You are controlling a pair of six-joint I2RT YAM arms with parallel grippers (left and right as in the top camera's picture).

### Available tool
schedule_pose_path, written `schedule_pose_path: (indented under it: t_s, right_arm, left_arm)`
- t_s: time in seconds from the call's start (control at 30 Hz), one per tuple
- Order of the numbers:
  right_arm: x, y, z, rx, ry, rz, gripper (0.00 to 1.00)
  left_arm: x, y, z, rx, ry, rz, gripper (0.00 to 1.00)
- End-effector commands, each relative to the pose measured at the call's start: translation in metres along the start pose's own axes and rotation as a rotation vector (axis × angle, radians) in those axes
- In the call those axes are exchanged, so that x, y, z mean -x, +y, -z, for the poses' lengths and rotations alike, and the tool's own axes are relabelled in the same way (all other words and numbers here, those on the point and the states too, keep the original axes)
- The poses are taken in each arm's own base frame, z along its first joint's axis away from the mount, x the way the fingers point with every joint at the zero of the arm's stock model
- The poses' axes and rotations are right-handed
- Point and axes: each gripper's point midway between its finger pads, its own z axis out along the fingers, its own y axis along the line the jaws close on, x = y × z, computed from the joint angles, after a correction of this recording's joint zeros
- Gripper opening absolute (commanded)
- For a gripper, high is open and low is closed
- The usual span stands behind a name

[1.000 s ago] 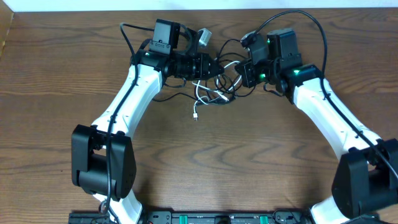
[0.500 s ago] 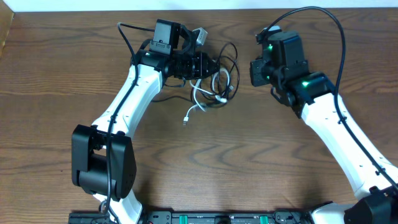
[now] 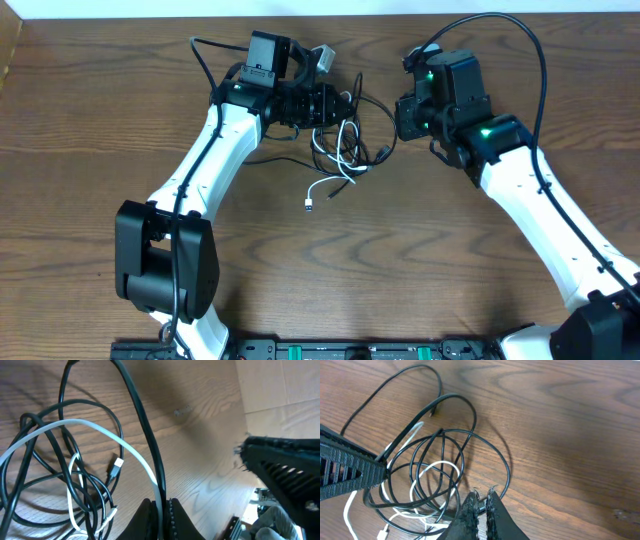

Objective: Untangle cables

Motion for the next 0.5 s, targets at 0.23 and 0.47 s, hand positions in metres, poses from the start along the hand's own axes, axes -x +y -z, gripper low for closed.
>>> schedule_pose_path:
  t_s: [0.23, 0.47]
  right_arm:
    - [-0.019, 0.021, -0.047, 0.210, 0.084, -0.044, 0.20]
    - [-0.023, 0.028, -0.078, 0.309, 0.085, -0.097, 0.25]
  left_arm:
    - [0.013, -0.035, 0.026, -0.153, -0.036, 0.031, 0.07]
    - [0.009, -0.059, 0.041, -0.266, -0.014, 0.009, 0.07]
